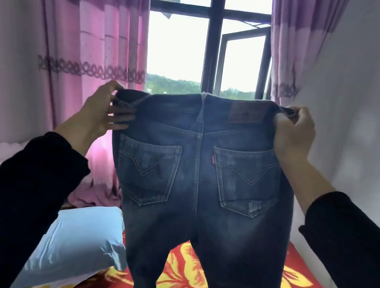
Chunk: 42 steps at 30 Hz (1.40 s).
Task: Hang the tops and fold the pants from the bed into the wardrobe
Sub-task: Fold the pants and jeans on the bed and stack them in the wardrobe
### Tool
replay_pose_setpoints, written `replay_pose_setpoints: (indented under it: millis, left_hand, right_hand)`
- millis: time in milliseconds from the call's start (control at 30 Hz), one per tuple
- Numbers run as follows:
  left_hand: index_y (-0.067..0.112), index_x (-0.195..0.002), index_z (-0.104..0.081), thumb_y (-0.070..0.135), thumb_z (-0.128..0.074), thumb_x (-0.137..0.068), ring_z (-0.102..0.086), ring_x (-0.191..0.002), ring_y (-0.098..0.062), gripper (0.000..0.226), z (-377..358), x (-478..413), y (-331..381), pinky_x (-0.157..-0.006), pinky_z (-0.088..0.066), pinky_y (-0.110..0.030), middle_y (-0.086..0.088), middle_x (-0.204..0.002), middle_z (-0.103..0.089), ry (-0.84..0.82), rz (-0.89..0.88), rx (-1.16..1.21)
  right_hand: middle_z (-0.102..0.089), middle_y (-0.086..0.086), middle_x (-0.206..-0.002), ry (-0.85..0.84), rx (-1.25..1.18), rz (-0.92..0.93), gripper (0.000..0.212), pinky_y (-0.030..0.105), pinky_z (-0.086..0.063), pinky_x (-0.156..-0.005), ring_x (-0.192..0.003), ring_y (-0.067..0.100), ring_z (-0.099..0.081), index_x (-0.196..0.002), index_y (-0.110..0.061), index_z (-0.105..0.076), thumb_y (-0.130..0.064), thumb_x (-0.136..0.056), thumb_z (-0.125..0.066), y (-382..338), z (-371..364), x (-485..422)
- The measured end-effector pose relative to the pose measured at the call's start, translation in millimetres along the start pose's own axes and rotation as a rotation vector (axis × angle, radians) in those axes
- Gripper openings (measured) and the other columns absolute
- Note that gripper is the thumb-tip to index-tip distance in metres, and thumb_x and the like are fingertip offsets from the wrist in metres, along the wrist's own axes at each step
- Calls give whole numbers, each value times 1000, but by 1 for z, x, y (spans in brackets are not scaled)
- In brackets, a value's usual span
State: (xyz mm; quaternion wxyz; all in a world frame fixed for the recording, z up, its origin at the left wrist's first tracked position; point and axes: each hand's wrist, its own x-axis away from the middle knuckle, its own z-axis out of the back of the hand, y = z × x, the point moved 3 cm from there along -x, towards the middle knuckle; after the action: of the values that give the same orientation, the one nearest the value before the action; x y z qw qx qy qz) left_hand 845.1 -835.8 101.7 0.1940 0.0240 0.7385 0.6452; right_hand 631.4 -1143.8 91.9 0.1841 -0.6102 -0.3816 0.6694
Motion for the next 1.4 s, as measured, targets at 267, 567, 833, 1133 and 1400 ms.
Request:
replay_pose_setpoints:
  millis: [267,567,833,1133,1400]
  left_hand:
    - [28,-123,-53,64,-58,-72,-59,-102,-37,62,-32,-65,-51,-69,-50,-40,0,-112,-66,-74,206,16]
    - [20,-79,-63,44,-56,-88,-62,-77,-19,27,-51,-121,11,-68,-47,-28,0,-83,-67,-48,-168,749]
    - [19,-73,-58,31,-57,-85,-64,-62,-17,18,-9,-50,-58,-61,-51,-25,2,-67,-64,112,-41,652]
    - [22,-68,-62,33,-70,-68,-55,-61,-14,13,58,115,-238,-61,-47,-27,9,-59,-57,302,416,64]
    - [7,-61,-55,-2,-63,-76,-51,-45,-24,19,68,335,-378,-43,-43,-22,-12,-60,-51,188,917,-391]
  right_hand:
    - [-33,-10,-86,-470,255,-256,61,29,-33,-81,-89,18,-39,-133,-11,-36,-10,-79,-62,49,-74,-8]
    - [-50,-1,-124,-314,52,44,78,45,-52,-93,-111,19,-55,-126,-31,-27,-16,-57,-61,4,-94,-80]
    - [-60,-13,-103,-190,19,-104,50,41,-55,-85,-96,11,-60,-112,-33,-45,-30,-64,-59,61,-65,1]
    - [-57,-4,-64,-321,134,-427,31,37,-44,-68,-66,16,-52,-71,-11,-61,-42,-73,-61,156,18,166]
    - [-54,7,-51,-783,565,-763,27,32,-36,-50,-54,23,-52,-64,-2,-69,-28,-64,-77,233,140,350]
